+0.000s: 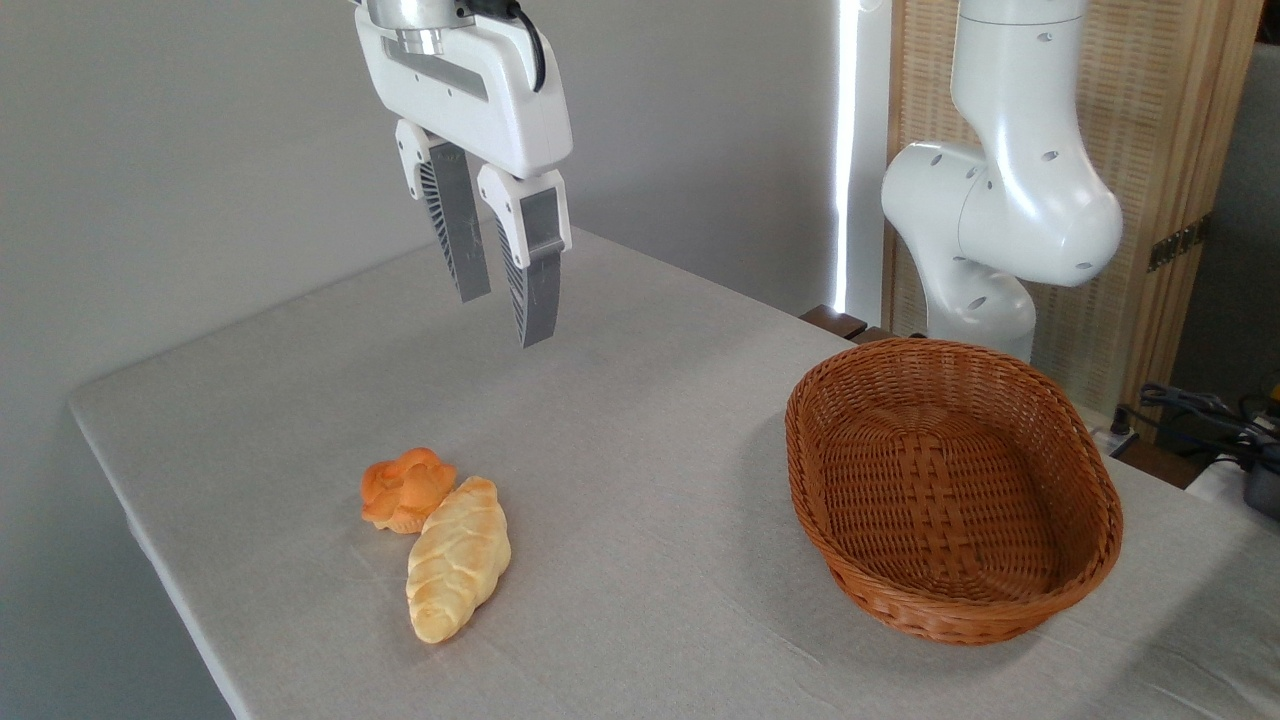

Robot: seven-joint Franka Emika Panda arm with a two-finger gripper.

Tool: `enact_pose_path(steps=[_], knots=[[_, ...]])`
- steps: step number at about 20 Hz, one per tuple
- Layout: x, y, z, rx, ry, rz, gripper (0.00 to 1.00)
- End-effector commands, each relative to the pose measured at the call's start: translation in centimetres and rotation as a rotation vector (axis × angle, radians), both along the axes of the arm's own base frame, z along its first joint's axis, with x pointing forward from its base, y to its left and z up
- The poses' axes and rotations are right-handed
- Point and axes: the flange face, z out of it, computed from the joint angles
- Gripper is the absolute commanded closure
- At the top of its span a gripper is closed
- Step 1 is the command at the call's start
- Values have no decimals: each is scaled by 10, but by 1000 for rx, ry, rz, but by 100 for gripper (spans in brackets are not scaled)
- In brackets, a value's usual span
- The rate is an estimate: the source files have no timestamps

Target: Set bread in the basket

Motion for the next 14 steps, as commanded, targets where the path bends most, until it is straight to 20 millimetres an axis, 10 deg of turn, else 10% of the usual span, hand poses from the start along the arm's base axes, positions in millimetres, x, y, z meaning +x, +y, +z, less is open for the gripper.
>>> enact_pose_path(steps=[1, 14], knots=[[-6, 3, -4, -2, 28, 20, 0], [-3, -2, -17, -19, 23, 19, 0]])
